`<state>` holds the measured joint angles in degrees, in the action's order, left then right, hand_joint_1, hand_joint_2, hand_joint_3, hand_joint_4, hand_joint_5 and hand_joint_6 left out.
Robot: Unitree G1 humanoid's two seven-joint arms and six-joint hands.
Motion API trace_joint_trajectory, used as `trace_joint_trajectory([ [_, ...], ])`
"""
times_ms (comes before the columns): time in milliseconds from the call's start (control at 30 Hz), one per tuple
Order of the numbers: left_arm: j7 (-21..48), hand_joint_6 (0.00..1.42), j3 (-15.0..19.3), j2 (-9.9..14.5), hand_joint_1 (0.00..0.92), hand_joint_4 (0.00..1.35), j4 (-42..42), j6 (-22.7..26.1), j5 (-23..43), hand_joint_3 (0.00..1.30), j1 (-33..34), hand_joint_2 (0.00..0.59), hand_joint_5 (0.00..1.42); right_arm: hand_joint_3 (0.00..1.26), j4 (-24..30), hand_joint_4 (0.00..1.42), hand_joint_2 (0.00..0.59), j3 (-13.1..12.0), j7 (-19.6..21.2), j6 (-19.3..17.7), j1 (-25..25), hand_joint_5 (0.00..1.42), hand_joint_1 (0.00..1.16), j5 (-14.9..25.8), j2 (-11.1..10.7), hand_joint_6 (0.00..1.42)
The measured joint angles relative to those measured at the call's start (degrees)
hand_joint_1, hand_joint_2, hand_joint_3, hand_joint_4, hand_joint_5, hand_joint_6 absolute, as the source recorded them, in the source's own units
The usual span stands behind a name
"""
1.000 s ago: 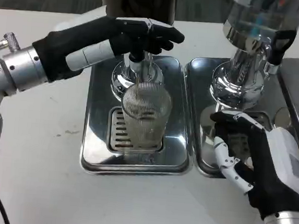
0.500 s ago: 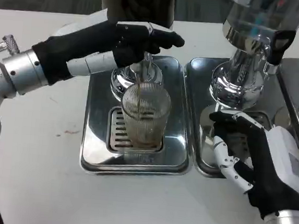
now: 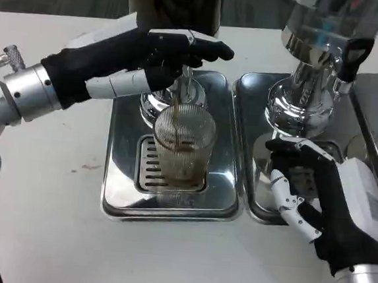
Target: Grasp the cup under the faucet to collect the drink, then remove the cup.
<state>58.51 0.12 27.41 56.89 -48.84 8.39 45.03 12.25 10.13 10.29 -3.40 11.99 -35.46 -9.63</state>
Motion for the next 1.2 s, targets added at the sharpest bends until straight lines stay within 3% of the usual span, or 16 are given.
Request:
trace_joint_trajectory([
  [333,-1.19,0.18,-1.33,0.75,0.0,0.14,-0.49,-1.03,-0.14,0.25,-0.19,0.045,0.14,0.35,0.58,0.37,0.439,-0.36,-0.95,0.46,0.0,0.38,0.38,2.06,0.07,0.28],
  [667,-2.68,0.2,-2.53,1.1,0.0,0.14,-0.53,-2.28,-0.73,0.25,-0.3,0.046,0.13,0.24,0.9,0.29,0.346,-0.54,-2.62,1.14,0.0,0.36,0.43,5.01,0.12,0.29],
  [1000,-4.21,0.2,-3.41,1.61,0.0,0.14,-0.54,-3.77,-2.01,0.25,-0.3,0.046,0.13,0.12,0.97,0.14,0.29,-0.83,-5.01,1.55,-0.62,0.26,0.46,7.88,0.09,0.27],
  [1200,-4.74,0.2,-3.53,1.68,0.0,0.14,-0.58,-4.41,-2.21,0.25,-0.55,0.046,0.13,0.0,1.05,0.05,0.249,-1.14,-8.4,2.49,-1.83,0.14,0.47,10.56,0.0,0.18],
])
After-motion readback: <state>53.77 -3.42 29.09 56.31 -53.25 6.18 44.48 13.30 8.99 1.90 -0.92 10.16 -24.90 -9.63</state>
